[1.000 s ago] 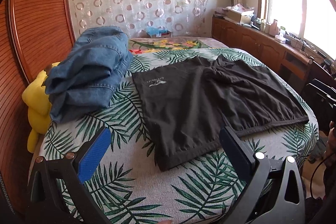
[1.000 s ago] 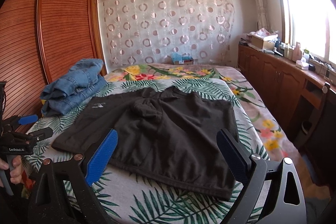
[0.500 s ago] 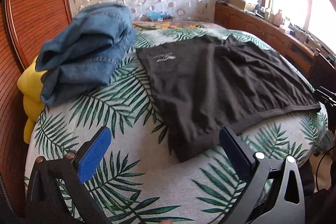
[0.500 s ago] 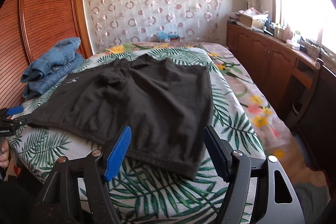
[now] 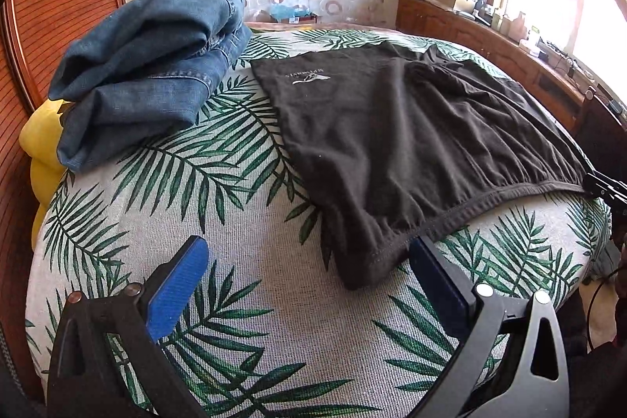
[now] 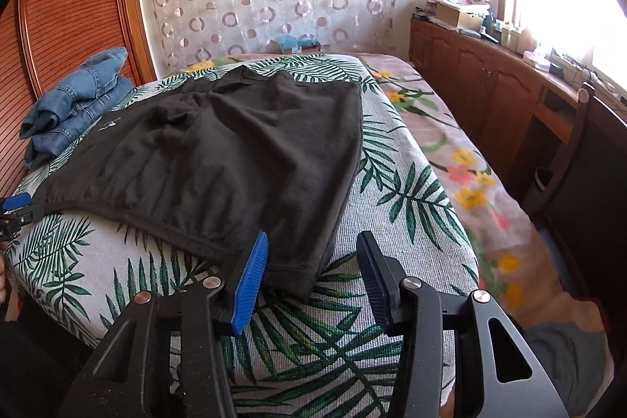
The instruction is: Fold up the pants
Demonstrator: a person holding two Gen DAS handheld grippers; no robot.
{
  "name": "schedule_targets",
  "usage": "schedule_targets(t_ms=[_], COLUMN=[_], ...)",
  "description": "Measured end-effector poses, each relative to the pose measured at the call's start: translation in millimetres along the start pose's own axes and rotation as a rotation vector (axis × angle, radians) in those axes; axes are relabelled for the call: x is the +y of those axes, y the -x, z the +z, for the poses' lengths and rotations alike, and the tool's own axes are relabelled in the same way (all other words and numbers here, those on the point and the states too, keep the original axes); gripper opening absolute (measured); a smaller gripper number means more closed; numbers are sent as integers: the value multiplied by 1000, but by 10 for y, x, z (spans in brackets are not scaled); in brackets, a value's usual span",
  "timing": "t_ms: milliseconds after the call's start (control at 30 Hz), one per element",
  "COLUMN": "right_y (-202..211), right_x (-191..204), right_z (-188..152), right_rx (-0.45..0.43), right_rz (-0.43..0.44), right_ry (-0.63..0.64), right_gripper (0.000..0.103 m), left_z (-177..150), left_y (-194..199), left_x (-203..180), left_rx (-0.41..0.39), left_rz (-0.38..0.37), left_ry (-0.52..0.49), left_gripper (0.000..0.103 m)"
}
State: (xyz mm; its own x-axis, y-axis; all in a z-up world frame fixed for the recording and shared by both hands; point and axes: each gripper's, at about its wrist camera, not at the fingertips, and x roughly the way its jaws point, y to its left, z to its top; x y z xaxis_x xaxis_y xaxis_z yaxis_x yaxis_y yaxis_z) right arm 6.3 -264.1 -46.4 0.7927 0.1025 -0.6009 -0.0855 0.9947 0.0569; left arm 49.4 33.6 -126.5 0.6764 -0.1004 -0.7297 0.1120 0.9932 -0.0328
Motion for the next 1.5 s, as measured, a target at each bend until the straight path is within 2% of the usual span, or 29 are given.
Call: schedule_targets(t_ms=[33,200,333,567,633,733,800,1067,1267,1500], right_y=[20,48,26,-97,-117,-114,-95,-66,-17,74], right_x=[13,35,23,-74,-99,-126,-139,-135,-118,-138], right_z=[7,38,21,74,92,103,110,123,137,92], right_rx=[0,-7,-14,-4,-5,1,0,-5,-11,-2], right_rz=[-1,-1,5,36,30,40,41,45,50,70], right_ry=[1,1,1,29,28,27,31,44,60,67], right_gripper=[49,49,49,13,11,9,9,7,6,6], left_z=[-3,-22,-15,-5,11,24,23,26,41,10], left_y=[12,115,131,135,117,106,105,193,409,468], left_x=[3,-21,-57,-71,-74,-27,0,-18,-69,-44], left_rx=[-4,-27,-30,-27,-29,-29,-27,-34,-72,-73], left_rz=[-6,-67,-96,-137,-117,-136,-151,-167,-170,-188], left_ry=[0,-3,-11,-12,-23,-3,6,6,-24,-24], left_gripper=[98,74,58,37,34,27,17,13,12,12])
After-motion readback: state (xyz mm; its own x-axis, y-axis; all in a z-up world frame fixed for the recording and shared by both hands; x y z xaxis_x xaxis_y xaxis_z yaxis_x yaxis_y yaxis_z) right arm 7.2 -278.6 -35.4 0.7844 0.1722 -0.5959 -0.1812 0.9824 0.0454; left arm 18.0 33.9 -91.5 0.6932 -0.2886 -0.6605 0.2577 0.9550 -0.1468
